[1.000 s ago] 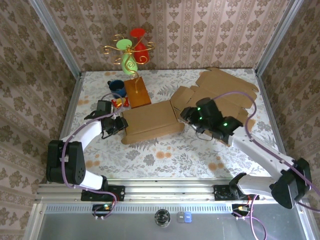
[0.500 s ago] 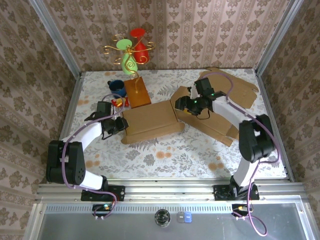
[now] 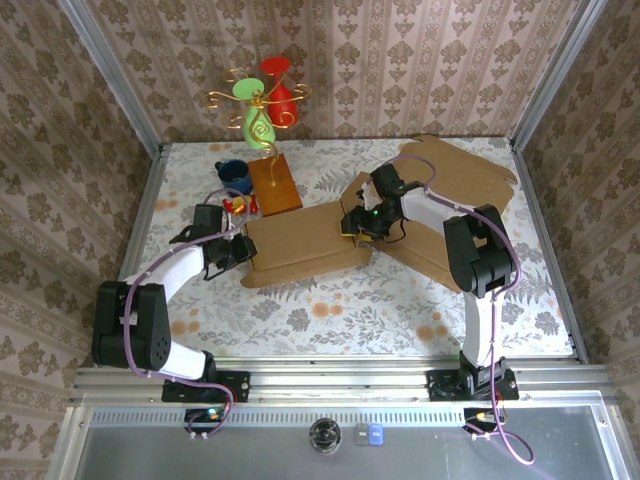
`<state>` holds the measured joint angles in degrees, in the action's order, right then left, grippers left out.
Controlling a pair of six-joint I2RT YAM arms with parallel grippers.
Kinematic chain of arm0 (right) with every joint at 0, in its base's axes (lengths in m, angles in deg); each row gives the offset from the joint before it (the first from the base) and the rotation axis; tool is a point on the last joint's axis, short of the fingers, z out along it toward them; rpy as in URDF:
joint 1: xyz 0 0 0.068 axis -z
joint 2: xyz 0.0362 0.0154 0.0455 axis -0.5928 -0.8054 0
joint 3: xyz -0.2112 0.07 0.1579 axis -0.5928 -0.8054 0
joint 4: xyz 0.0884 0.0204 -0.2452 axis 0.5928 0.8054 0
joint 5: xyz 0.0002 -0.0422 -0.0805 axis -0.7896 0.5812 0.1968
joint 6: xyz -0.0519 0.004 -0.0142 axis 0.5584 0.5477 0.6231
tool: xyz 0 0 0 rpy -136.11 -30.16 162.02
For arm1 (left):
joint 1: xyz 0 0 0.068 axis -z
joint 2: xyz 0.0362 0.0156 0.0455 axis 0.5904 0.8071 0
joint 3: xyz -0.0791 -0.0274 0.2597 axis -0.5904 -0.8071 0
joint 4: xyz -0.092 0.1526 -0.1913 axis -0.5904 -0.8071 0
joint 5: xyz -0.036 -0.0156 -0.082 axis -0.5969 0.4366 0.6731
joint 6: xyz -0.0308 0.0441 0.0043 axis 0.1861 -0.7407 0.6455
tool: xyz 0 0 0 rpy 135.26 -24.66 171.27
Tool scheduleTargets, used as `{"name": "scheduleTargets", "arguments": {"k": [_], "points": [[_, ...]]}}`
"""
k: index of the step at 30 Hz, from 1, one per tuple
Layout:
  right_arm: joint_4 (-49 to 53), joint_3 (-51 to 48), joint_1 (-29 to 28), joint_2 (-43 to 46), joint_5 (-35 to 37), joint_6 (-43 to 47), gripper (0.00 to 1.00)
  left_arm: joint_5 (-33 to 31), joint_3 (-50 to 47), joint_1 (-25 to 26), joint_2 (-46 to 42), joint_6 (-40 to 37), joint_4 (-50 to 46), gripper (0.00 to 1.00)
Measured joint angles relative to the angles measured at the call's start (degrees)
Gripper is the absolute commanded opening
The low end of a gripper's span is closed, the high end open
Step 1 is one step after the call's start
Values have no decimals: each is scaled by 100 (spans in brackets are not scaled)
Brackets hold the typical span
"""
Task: Fold the paper box
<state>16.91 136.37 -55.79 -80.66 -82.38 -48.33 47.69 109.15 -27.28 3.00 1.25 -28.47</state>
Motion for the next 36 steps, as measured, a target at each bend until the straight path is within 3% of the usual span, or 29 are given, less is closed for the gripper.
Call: {"name": "scheduleTargets", "arguments": {"k": [12, 19, 27, 36], "points": [[-61, -26, 107, 0, -216, 160, 67, 37, 0, 0, 7, -35, 17, 12], [-332, -177, 243, 0, -474, 153, 75, 42, -33, -13, 7, -133, 96, 0], [-1185, -540, 258, 2, -879, -44, 79, 214, -192, -160, -24, -260, 345, 0], [-1464, -546, 258, 0, -1202, -103, 79, 254, -247, -334, -35, -424, 428, 0]]}}
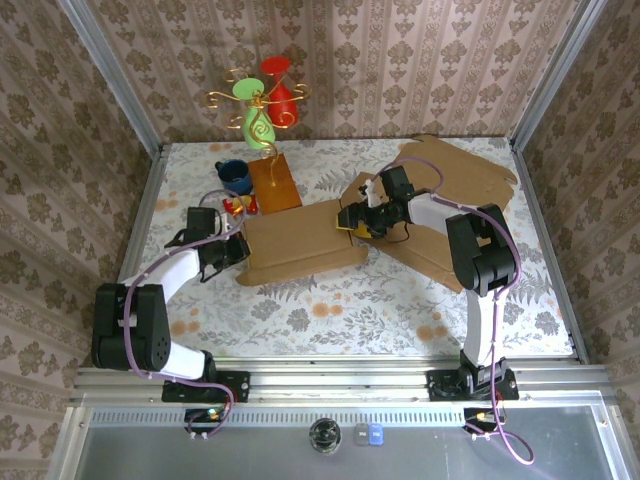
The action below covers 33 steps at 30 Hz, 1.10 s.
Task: Fold the paper box
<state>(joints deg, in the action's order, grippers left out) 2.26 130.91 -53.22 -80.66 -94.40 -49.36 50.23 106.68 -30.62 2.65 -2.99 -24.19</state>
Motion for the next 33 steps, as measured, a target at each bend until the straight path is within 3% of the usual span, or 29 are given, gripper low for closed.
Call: {"name": "scheduleTargets", "arguments": {"k": [13, 27, 33], "points": [[-85, 9, -46, 0, -494, -39, 78, 332, -249, -317, -61, -9, 297, 0], [-1270, -35, -289, -63, -944, -1292, 56, 363, -247, -411, -35, -31, 339, 0], [-1755, -382, -302, 76, -1016, -2133, 51, 17, -348, -299, -544, -168, 59, 21]]}}
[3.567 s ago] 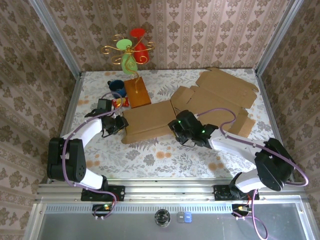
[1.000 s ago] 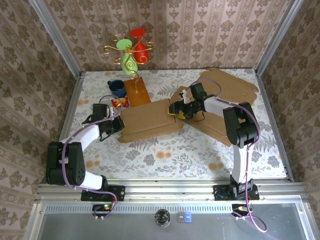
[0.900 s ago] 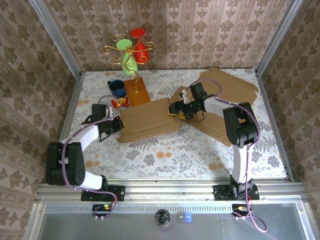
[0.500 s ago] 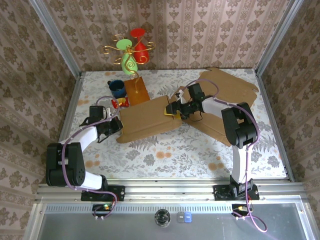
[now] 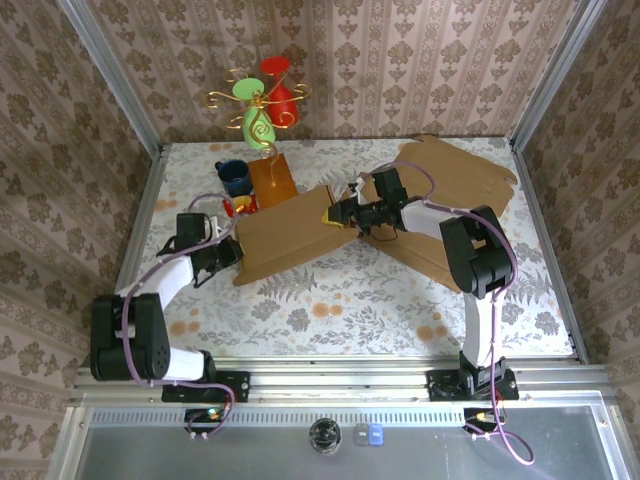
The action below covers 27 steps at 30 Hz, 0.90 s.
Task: Fold the paper box
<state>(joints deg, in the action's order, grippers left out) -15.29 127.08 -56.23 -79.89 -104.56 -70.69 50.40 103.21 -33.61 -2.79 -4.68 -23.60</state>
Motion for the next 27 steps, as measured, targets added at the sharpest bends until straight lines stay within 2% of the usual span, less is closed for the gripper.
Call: {"name": "scheduleTargets", "arguments": {"k": [4, 8, 11, 16, 19, 21, 24, 27], "points": [[-52, -192, 2, 205, 2, -601, 50, -243, -48, 264, -1086, -247, -243, 34], [-55, -540, 39, 634, 57, -1368, 50, -236, -48, 675, -2352, -710, 83, 51], [179, -704, 83, 1008, 87, -1967, 49, -114, 9, 1093, -2830, -1150, 341, 55], [870, -1119, 186, 1849, 90, -2879, 47, 330, 876, 1735, -2494, -2208, -87, 61], [1185, -1526, 280, 2361, 90, -3519, 45, 568, 1644, 2135, -2096, -3029, -748, 66], [1316, -1856, 345, 2664, 90, -3987, 41, 737, 2120, 2411, -1849, -3692, -1276, 73], [1399, -2321, 400, 3003, 90, -4666, 39, 822, 2474, 2815, -1637, -4590, -1954, 80], [1434, -2586, 415, 3246, 44, -5115, 39, 765, 2507, 3268, -1526, -5368, -2551, 81]]}}
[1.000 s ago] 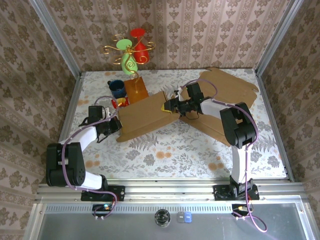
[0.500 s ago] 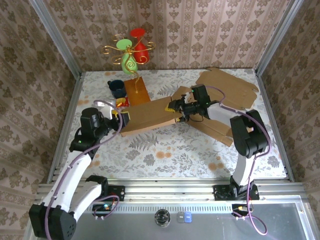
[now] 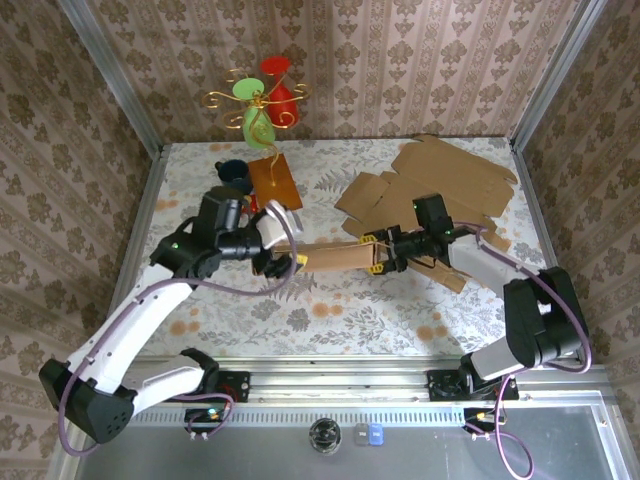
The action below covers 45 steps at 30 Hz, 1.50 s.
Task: Fold the paper box
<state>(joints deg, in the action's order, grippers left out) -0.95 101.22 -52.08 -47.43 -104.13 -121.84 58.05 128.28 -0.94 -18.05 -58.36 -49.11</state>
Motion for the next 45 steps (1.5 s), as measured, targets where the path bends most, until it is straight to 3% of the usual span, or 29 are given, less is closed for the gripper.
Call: {"name": "scheduleTargets", "arguments": {"k": [7, 15, 22, 29, 36, 45], "points": [[35, -393, 0, 350, -138, -614, 36, -605, 96, 568, 535, -1134, -855, 80], [17, -728, 0, 616, -254, -866, 35, -1432, 15, 702, 625, -1840, -745, 81], [-282, -981, 76, 643, -369, -1158, 36, -1565, -269, 787, 756, -2109, -643, 79], [-581, -1078, 129, 498, -433, -1309, 42, -1561, -297, 787, 966, -2249, -538, 72], [-874, -1119, 299, 131, -555, -1307, 57, -1537, -282, 769, 1425, -2310, -334, 57], [-380, -933, 796, -92, -142, -968, 71, -1331, 63, 564, 1788, -2208, -468, 47]]}}
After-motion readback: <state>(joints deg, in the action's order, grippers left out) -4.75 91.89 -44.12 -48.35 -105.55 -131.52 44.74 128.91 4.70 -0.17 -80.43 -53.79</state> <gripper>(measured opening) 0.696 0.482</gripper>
